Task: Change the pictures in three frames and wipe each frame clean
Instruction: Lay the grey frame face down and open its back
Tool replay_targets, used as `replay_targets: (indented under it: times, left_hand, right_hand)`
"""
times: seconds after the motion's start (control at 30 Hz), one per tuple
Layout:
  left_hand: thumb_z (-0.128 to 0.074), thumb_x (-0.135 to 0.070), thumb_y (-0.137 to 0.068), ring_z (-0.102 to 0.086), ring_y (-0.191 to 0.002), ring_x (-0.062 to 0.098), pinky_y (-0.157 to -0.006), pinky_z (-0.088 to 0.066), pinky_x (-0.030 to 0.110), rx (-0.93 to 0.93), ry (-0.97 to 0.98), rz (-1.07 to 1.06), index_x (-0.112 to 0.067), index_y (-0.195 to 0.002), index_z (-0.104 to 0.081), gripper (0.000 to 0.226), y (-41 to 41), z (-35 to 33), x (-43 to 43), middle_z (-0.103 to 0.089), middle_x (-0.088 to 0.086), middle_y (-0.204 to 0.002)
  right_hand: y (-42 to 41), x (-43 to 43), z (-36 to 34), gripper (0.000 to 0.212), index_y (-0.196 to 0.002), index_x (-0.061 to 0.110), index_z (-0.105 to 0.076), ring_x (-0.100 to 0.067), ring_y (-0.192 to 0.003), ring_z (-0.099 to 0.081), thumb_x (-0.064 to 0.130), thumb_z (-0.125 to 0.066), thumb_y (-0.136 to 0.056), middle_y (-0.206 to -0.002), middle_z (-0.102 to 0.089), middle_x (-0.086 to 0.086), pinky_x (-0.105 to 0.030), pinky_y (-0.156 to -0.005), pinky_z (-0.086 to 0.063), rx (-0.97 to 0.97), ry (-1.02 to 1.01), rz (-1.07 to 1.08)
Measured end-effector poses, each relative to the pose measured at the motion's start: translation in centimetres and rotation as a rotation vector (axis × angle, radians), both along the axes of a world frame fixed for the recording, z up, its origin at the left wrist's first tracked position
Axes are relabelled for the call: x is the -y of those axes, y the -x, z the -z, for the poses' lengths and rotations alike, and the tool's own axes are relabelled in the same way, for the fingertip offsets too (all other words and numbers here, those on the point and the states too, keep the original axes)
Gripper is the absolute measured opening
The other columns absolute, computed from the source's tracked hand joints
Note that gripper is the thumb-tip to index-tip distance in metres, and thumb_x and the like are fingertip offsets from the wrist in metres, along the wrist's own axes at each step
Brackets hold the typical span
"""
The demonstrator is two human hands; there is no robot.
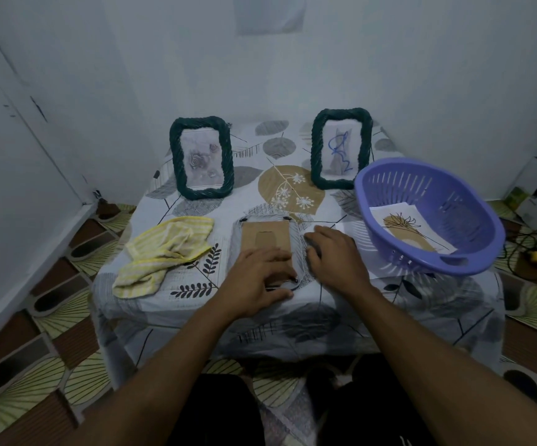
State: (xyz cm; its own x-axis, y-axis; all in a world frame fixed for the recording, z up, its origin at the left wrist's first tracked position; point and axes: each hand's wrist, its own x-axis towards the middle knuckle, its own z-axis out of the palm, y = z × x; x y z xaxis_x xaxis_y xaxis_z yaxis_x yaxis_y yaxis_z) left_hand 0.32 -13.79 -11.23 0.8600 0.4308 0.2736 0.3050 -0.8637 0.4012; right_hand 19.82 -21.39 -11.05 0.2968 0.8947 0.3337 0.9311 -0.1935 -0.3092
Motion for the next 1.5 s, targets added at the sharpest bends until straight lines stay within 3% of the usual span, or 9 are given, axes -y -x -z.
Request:
replay_targets:
  times: [0.23,0.53,0.97,1.07,1.13,1.23,1.4,1.5]
  left_hand:
    - [-0.075,-0.046,-0.075,-0.031,-0.139,0.009,-0.112,-0.016,0.032,0.010,0.082,-0.048,-0.029,-0.102,-0.071,0.032,-0.2,-0.1,0.2,-0.047,-0.011,-0.144]
    - [-0.078,-0.039,-0.074,-0.030,-0.141,0.010,-0.115,-0.015,0.037,0.013,0.169,-0.036,-0.029,-0.083,-0.069,0.016,0.0,-0.5,0.3,-0.049,-0.009,-0.143]
    - [-0.078,-0.035,-0.074,-0.032,-0.140,0.011,-0.114,-0.020,0.045,0.071,0.160,0.011,-0.029,-0.088,-0.071,0.017,0.2,-0.4,0.1,-0.053,-0.016,-0.137]
    - [-0.076,-0.047,-0.071,-0.037,-0.136,0.006,-0.111,-0.030,0.035,0.168,0.227,0.010,-0.025,-0.093,-0.072,0.031,0.5,-0.5,-0.2,-0.058,-0.013,-0.131]
    - [-0.072,-0.046,-0.074,-0.046,-0.129,0.004,-0.106,-0.038,0.027,0.254,0.292,-0.032,-0.019,-0.100,-0.072,0.037,0.6,-1.4,-0.3,-0.063,-0.008,-0.124]
    - [-0.070,-0.033,-0.079,-0.058,-0.109,0.010,-0.096,-0.046,0.031,0.262,0.214,-0.183,-0.017,-0.097,-0.070,0.024,0.7,-2.7,-1.4,-0.068,-0.004,-0.113]
    - [-0.066,-0.022,-0.085,-0.057,-0.100,0.021,-0.085,-0.041,0.028,0.238,0.185,-0.517,-0.011,-0.099,-0.066,0.018,0.9,-1.4,-4.1,-0.063,0.006,-0.104]
    - [-0.064,-0.021,-0.087,-0.058,-0.097,0.021,-0.085,-0.044,0.031,0.258,0.214,-0.551,-0.010,-0.096,-0.067,0.015,0.5,-0.7,-4.0,-0.065,0.006,-0.101]
  right_hand:
    - [-0.1,0.0,0.0,0.028,-0.110,0.013,-0.067,-0.030,-0.105,-0.058,0.022,-0.053,-0.088,-0.113,-0.065,-0.012,-0.038,-0.092,-0.047,0.001,0.002,0.003]
    - [0.0,0.0,-0.1,0.031,-0.115,0.015,-0.067,-0.029,-0.110,-0.057,0.022,-0.052,-0.088,-0.117,-0.065,-0.011,-0.039,-0.094,-0.046,0.003,0.014,0.014]
    - [0.1,0.0,-0.4,0.031,-0.114,0.014,-0.067,-0.028,-0.111,-0.058,0.021,-0.052,-0.088,-0.118,-0.065,-0.011,-0.039,-0.096,-0.046,-0.005,0.020,0.010]
    - [0.2,0.0,-0.5,0.029,-0.111,0.013,-0.068,-0.028,-0.108,-0.058,0.020,-0.052,-0.088,-0.114,-0.066,-0.012,-0.038,-0.094,-0.046,-0.014,0.021,0.006]
    - [0.2,0.1,-0.7,0.027,-0.108,0.012,-0.069,-0.028,-0.107,-0.059,0.019,-0.052,-0.089,-0.111,-0.067,-0.012,-0.036,-0.093,-0.046,-0.032,0.010,0.004]
    - [-0.1,-0.1,-1.1,0.030,-0.109,0.012,-0.071,-0.025,-0.104,-0.061,0.021,-0.050,-0.090,-0.110,-0.069,-0.008,-0.032,-0.091,-0.045,-0.123,-0.012,-0.004]
    - [-0.5,-1.2,-2.2,0.033,-0.103,0.021,-0.073,-0.024,-0.101,-0.058,0.034,-0.048,-0.086,-0.106,-0.068,-0.002,-0.037,-0.086,-0.049,-0.146,0.075,0.030]
    - [0.4,-1.8,-2.7,0.027,-0.109,0.018,-0.071,-0.018,-0.090,-0.060,0.030,-0.056,-0.090,-0.102,-0.071,-0.004,-0.029,-0.078,-0.048,-0.207,0.079,0.040]
